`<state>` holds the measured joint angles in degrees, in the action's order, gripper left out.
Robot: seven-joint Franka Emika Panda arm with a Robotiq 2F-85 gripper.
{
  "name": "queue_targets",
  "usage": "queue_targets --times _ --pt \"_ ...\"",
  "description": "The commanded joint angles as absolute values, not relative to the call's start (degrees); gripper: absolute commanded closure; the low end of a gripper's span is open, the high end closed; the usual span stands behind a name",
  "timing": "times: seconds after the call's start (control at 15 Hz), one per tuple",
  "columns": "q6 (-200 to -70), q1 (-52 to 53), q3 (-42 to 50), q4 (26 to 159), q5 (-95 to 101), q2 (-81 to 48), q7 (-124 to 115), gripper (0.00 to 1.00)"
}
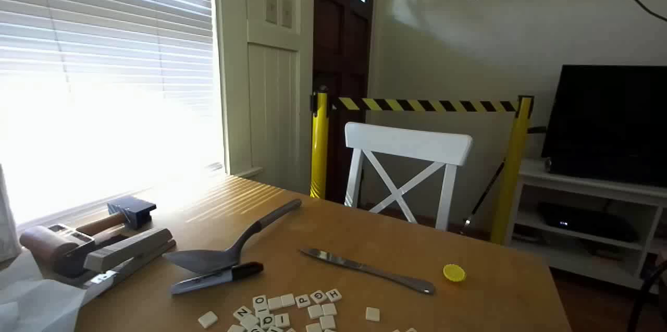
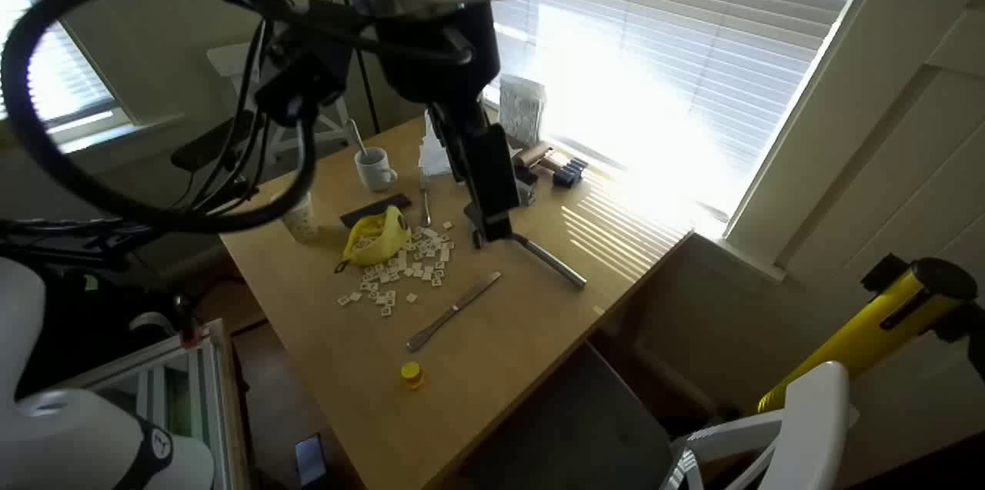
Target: Drag the scrabble letters with the butter knife
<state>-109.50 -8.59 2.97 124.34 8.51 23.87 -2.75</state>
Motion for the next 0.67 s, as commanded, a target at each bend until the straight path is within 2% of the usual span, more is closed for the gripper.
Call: queue_targets --times 0.0,0.27,0.6 --pt "-109.33 -7.90 3.55 124.19 8.77 23.83 -2.95 0.00" --pt "-109.33 -7.90 3.55 124.19 8.77 23.83 -2.95 0.00" --pt "-109.31 -2.14 1.38 133.47 2.81 25.04 0.01 0.00"
